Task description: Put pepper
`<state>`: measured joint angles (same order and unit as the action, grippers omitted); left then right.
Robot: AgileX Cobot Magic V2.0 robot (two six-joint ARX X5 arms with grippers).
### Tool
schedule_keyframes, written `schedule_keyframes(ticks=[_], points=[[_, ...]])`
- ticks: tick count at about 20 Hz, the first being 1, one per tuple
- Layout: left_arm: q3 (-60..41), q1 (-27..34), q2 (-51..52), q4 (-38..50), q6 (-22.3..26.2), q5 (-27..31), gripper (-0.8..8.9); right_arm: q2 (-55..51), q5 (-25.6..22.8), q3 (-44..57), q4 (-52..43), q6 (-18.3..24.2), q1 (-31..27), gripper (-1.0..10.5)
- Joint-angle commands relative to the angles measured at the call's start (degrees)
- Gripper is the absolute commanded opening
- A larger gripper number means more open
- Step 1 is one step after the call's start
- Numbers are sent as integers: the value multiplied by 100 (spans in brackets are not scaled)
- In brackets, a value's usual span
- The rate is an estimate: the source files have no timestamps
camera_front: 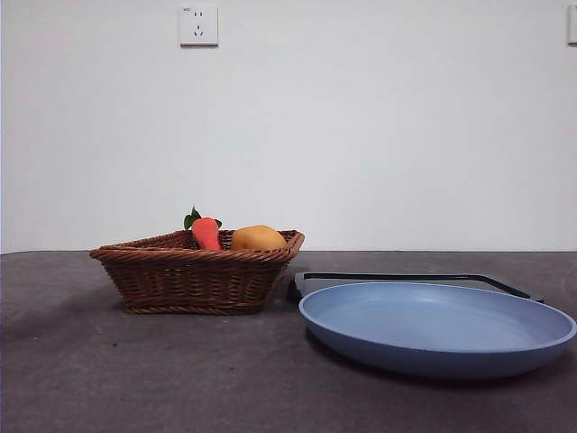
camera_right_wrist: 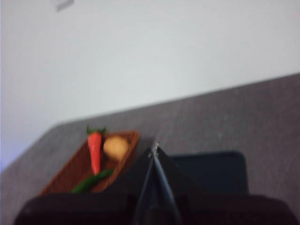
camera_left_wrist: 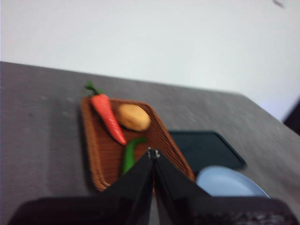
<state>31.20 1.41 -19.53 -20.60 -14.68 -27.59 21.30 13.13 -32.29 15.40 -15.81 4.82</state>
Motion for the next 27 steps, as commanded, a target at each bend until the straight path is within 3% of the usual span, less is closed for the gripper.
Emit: schedule_keyframes(ticks=[1, 6, 11, 17, 19, 21, 22, 27], points=[[481, 17, -407, -387, 610, -361, 6, 369, 264, -667, 802, 560, 13, 5], [1174, 17, -1051, -1285, 1141, -929, 6, 1049, 647, -1683, 2374, 1255, 15, 5], [1620, 13, -1467, -2170, 1670, -1189, 6, 1587, 647, -2404, 3840, 1873, 24, 6], [1659, 11, -1515, -2444, 1775, -1158, 10, 1847, 638, -2575, 4385, 2138, 22, 13], [1659, 11, -1515, -2444, 1773, -1158, 86, 1856, 643, -2575, 4382, 2133, 24, 71], [1659, 11, -1515, -2441, 1768, -1145, 296, 1908, 634, -2575, 4387, 2065, 22, 226], [1659, 11, -1515, -2437, 1744, -1145, 338, 1947, 629, -2575, 4391, 2009, 24, 283], [1659, 11, -1515, -2444, 1725, -1152, 337, 2337, 632, -2575, 4371, 2013, 24, 294]])
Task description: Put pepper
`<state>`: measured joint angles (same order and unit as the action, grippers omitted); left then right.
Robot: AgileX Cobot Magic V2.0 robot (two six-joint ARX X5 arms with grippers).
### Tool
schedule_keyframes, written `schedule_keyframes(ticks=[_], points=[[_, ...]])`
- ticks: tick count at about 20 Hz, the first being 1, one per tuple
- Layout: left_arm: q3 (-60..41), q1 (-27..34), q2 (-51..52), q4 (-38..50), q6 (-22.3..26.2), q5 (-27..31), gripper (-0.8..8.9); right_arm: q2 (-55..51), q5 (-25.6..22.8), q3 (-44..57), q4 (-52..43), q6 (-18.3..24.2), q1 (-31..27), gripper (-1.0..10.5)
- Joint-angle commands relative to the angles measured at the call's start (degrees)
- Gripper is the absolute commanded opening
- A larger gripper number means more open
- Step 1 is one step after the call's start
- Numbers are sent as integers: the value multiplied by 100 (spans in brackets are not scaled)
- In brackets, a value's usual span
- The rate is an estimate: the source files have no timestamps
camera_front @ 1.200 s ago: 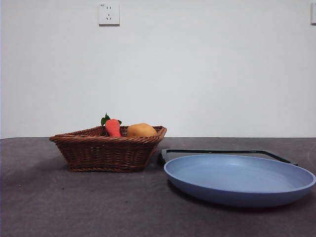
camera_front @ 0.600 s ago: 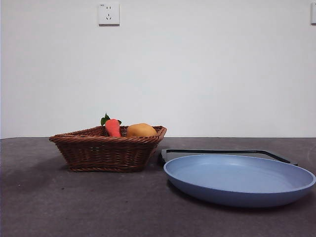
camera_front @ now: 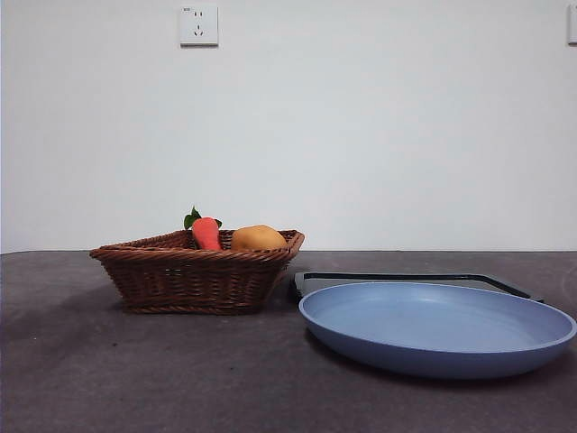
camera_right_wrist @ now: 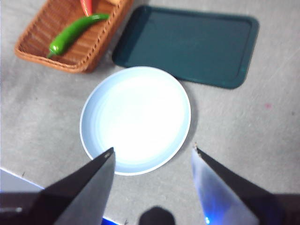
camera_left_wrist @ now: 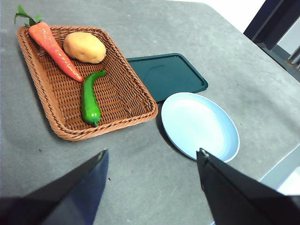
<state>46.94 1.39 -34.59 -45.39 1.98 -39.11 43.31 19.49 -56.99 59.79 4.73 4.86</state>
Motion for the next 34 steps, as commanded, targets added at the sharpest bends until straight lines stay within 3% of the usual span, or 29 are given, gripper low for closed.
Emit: schedule_keyframes(ticks=[1, 15, 20, 25, 34], points=[[85, 13, -9, 35, 59, 0, 337, 291, -4, -105, -111, -44, 20, 294], [85, 13, -9, 72, 61, -4, 337, 3862, -42, -105, -1486, -37, 317, 284], [85, 13, -9, 72, 61, 0, 337, 4629, -341, -105, -1812, 39, 402, 284], [85, 13, -9, 72, 61, 0, 337, 5097, -334, -105, -1989, 70, 439, 279], [85, 13, -9, 70, 61, 0, 337, 5475, -308, -105, -2035, 0, 459, 0]])
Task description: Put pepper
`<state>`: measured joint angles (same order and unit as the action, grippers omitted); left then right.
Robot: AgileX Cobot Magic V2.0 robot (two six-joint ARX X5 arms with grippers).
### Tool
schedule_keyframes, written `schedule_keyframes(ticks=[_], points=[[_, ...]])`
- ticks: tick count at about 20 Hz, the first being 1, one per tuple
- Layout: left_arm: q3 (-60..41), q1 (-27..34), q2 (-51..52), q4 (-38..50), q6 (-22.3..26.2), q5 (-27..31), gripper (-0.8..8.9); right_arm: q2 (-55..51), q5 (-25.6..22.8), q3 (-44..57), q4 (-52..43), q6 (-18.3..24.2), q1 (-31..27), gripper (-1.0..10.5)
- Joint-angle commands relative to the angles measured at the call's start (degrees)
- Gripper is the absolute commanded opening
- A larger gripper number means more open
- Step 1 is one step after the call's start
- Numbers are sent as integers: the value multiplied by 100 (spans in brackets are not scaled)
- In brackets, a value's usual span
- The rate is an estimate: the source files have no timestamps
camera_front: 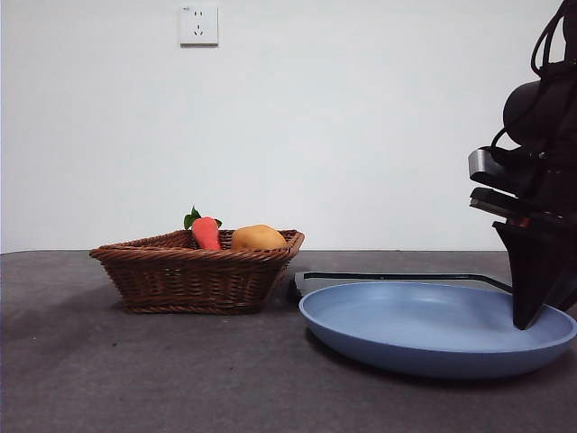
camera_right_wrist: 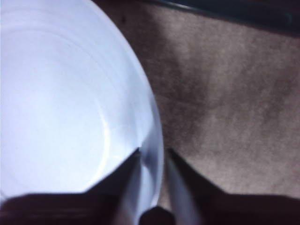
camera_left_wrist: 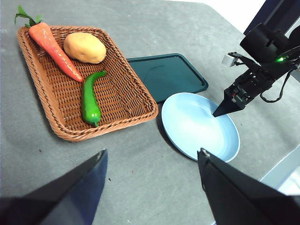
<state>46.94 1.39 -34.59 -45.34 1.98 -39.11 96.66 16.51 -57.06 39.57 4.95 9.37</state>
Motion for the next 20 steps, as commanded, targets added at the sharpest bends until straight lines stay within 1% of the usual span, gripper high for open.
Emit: schedule_keyframes(ticks=[1, 4, 5, 7, 9, 12, 14, 18, 20], points=[[85, 13, -9, 68, 61, 4, 337, 146, -13, -96, -15, -57, 9, 3], [87, 4, -57, 74, 61, 55, 337, 111, -9, -98, 44, -256, 2, 3], [103, -20, -153, 55, 61, 96, 337, 44, -7, -98, 107, -256, -2, 3], [114, -157, -431, 114, 61, 157, 337, -214, -2, -98, 254, -256, -2, 3], [116, -407, -811, 358, 15, 262, 337, -640, 11, -101, 378, -299, -42, 3], [162, -994, -1565, 1056, -271, 802, 337, -1488, -2, -111, 664, -321, -151, 3], [433, -1410, -2223, 1259, -306, 1248, 337, -2011, -2, -118, 817, -321, -275, 3], [1495, -2081, -3794, 1346, -197, 2417, 337, -2826, 2, -136, 1093, -343, -564, 3], [2135, -2243, -4601, 1224, -116, 2741, 336, -3119, 4, -140, 1246, -343, -675, 3]])
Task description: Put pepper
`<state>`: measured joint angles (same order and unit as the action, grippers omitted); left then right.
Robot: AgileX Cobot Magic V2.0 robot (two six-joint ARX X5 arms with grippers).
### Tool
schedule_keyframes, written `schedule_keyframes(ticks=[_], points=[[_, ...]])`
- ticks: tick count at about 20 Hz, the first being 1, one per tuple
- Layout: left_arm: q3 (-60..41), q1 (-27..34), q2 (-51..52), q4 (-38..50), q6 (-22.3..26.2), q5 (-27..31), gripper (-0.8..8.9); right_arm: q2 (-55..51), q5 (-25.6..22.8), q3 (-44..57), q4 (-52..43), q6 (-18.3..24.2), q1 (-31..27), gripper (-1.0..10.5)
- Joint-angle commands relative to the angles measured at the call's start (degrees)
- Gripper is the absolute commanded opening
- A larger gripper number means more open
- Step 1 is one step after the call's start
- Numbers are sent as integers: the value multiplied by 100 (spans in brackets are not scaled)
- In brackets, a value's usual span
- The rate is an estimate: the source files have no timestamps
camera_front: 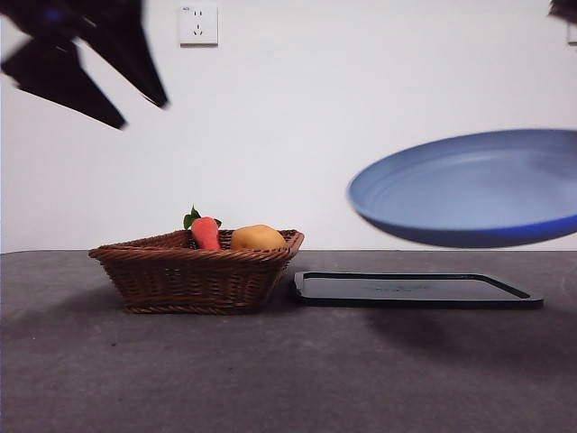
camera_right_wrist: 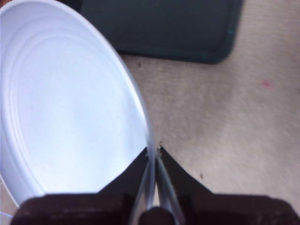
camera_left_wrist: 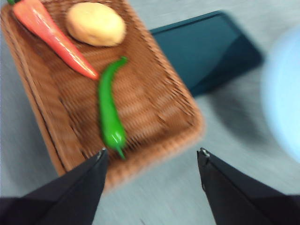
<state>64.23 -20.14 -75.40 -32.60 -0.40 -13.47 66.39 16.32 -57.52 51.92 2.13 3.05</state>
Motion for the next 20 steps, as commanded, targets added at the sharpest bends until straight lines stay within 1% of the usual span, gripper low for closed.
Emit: schedule_keyframes(ticks=[1, 4, 8, 11, 17, 20], points=[[730, -149, -907, -127, 203, 297, 336, -219, 24, -94, 70, -61, -76, 3], [1613, -258, -1965, -411, 345, 763, 336, -525, 26, -94, 138, -98, -125, 3], [2282, -278, -2946, -564, 396, 767, 336, -684, 28, -94, 142, -181, -122, 3], [2382, -280, -3348, -450, 494, 901, 336, -684, 28, -94, 184, -208, -122, 3], [2398, -313, -3901, -225, 516, 903, 336, -684, 28, -94, 186, -208, -120, 3], [2398, -321, -4050, -170, 516, 1106, 336, -684, 28, -94, 197, -208, -116, 3]])
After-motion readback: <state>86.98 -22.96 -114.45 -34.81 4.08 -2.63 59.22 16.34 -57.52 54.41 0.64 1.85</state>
